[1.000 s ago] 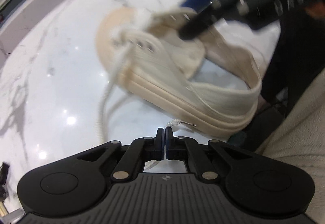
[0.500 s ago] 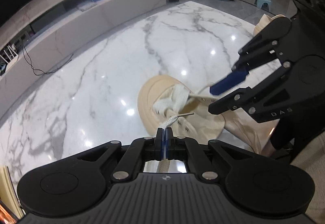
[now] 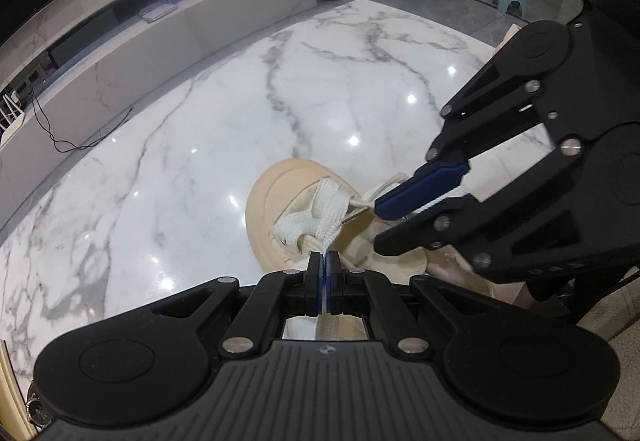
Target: Lace up shoes with both hands
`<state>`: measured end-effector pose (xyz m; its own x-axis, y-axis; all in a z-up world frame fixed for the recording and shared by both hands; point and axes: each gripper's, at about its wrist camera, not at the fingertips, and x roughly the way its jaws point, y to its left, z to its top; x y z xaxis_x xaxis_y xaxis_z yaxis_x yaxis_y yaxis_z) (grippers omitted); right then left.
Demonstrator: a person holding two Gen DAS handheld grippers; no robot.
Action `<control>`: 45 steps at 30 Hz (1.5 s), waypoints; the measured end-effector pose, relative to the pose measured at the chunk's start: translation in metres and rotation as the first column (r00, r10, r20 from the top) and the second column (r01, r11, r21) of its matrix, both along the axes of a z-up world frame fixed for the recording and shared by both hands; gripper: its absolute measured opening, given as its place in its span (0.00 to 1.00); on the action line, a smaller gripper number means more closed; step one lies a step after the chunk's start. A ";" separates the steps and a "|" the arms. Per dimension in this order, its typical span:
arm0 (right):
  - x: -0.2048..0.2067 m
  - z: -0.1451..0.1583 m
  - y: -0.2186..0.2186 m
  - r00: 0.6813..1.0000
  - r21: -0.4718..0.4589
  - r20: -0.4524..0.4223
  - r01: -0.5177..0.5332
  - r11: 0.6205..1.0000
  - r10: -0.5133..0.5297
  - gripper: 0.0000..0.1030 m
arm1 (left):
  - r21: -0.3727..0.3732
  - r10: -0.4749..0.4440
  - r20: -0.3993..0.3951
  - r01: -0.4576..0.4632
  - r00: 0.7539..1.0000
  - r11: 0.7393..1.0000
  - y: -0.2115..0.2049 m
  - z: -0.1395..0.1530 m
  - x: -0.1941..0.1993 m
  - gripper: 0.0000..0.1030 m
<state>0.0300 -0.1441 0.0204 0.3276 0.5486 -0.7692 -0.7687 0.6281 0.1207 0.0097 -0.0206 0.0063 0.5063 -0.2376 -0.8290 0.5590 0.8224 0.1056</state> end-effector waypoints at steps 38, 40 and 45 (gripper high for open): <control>0.005 0.019 -0.013 0.999 0.058 0.001 0.040 0.998 -0.040 0.01 | 0.041 -0.180 0.040 0.178 0.983 0.983 -0.013 0.003 0.003 0.06; 0.005 0.020 -0.012 0.999 0.057 0.005 0.037 0.998 -0.037 0.01 | 0.043 -0.182 0.034 0.181 0.983 0.983 -0.013 0.003 0.002 0.09; 0.004 0.019 -0.013 0.999 0.057 0.005 0.038 0.998 -0.039 0.01 | 0.047 -0.199 0.022 0.198 0.980 0.979 -0.011 0.004 0.001 0.09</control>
